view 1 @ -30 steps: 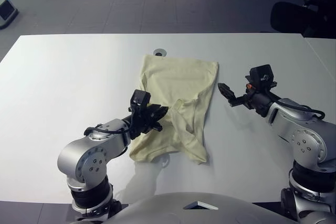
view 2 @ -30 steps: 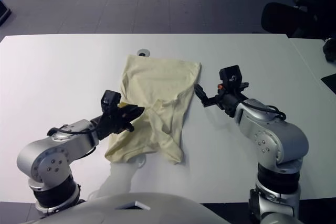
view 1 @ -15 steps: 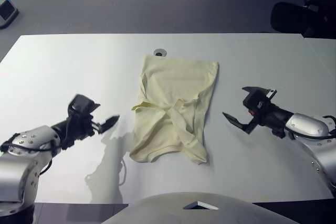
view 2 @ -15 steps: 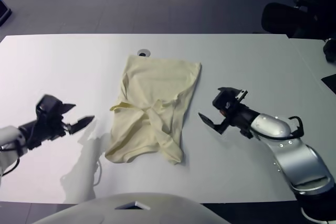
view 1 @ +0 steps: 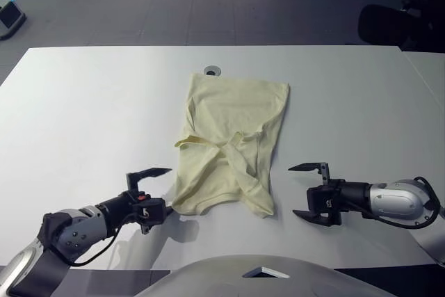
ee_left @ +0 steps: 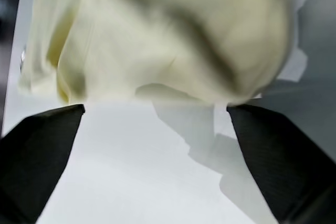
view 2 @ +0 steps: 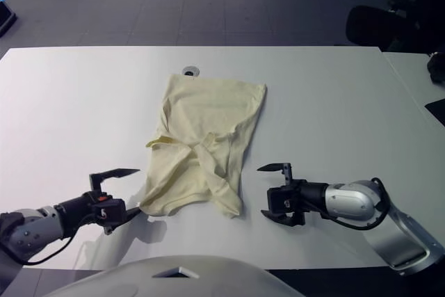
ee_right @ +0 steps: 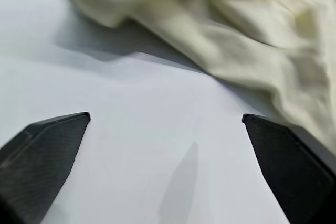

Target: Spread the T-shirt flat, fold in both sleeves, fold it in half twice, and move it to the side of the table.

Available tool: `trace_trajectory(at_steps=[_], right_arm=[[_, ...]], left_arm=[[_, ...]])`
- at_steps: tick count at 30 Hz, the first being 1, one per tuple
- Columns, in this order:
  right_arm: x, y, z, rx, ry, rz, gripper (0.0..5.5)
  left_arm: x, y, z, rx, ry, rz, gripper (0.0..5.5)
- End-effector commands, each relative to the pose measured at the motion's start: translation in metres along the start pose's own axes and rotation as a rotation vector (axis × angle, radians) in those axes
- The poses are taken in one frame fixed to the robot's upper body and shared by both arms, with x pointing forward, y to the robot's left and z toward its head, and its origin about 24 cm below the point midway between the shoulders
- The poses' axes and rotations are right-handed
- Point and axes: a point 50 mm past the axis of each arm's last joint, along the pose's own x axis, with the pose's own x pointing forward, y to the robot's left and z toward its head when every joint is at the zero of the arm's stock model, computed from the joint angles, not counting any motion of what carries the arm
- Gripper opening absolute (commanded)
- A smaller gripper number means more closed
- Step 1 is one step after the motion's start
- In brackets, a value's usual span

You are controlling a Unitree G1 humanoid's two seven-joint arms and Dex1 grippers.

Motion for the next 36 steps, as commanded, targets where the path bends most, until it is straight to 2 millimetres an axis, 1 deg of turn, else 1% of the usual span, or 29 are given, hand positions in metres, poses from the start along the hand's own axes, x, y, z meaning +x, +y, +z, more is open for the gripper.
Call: trace_trajectory(at_steps=[1,4,7,15,23,24,31,36], right_arm=[[0.011,0.009,0.007,-0.007,-0.034,0.033,5.4],[0.018,0.008,0.012,-0.015,-0.058,0.015,5.4],[0.024,0.008,0.017,-0.024,-0.079,0.008,5.06],[0.035,0.008,0.025,-0.044,-0.103,-0.018,3.66],[0.04,0.004,0.026,-0.056,-0.107,-0.051,2.4],[0.04,0.003,0.027,-0.058,-0.108,-0.056,2.2],[0.037,0.003,0.034,-0.077,-0.134,-0.075,1.08],[0.036,0.001,0.033,-0.081,-0.13,-0.081,0.13]], left_arm=[[0.007,-0.044,-0.005,-0.051,0.038,-0.199,4.09],[0.009,-0.041,-0.006,-0.039,0.042,-0.182,3.51],[0.012,-0.039,-0.005,-0.054,0.041,-0.169,3.02],[0.017,-0.034,-0.007,-0.081,0.062,-0.132,1.44],[0.019,-0.031,-0.004,-0.08,0.055,-0.135,0.06],[0.019,-0.03,-0.003,-0.082,0.051,-0.133,0.0],[0.02,-0.028,0.0,-0.091,0.036,-0.139,0.0],[0.021,-0.025,0.003,-0.112,0.02,-0.139,0.0]])
